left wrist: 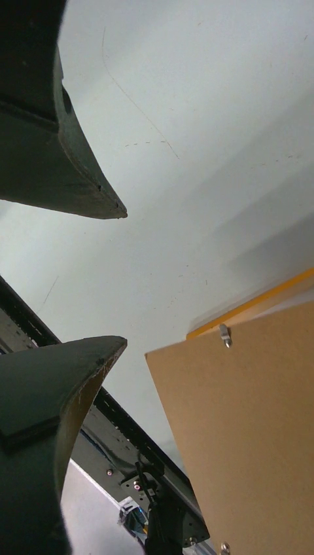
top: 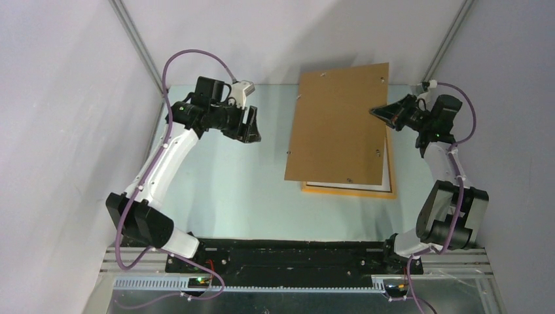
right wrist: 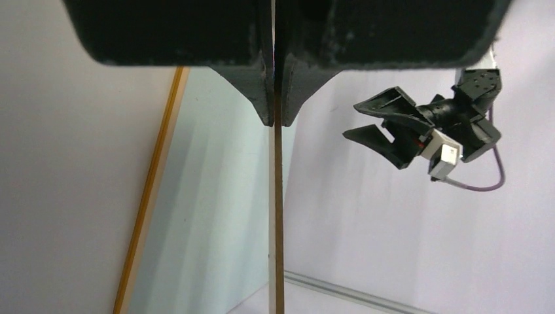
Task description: Put the photo into the frame
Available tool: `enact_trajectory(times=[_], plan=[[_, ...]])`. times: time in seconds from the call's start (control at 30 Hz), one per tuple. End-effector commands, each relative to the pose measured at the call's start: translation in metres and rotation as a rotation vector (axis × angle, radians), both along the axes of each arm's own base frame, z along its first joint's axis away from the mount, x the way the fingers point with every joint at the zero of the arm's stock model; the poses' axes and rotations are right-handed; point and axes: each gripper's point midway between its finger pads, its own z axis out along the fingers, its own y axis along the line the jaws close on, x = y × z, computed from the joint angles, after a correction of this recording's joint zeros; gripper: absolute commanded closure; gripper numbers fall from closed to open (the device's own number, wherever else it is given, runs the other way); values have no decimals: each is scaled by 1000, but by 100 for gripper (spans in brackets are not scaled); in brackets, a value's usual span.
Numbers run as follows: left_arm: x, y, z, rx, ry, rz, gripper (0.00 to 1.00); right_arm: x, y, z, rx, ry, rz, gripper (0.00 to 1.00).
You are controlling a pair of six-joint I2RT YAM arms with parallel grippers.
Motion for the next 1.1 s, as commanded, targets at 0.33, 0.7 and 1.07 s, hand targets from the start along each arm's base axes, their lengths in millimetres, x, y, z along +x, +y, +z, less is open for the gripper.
enact_trajectory(times=[0.33, 0.7, 1.07], plan=[[11, -5, -15, -24, 0, -14, 30, 4, -83, -14, 7, -21, 10, 100], [13, 4, -25, 6, -26, 27, 23, 24, -123, -54, -71, 29, -25, 100], [11, 17, -27, 53, -89, 51, 14, 35, -130, -73, -62, 60, -4, 100]])
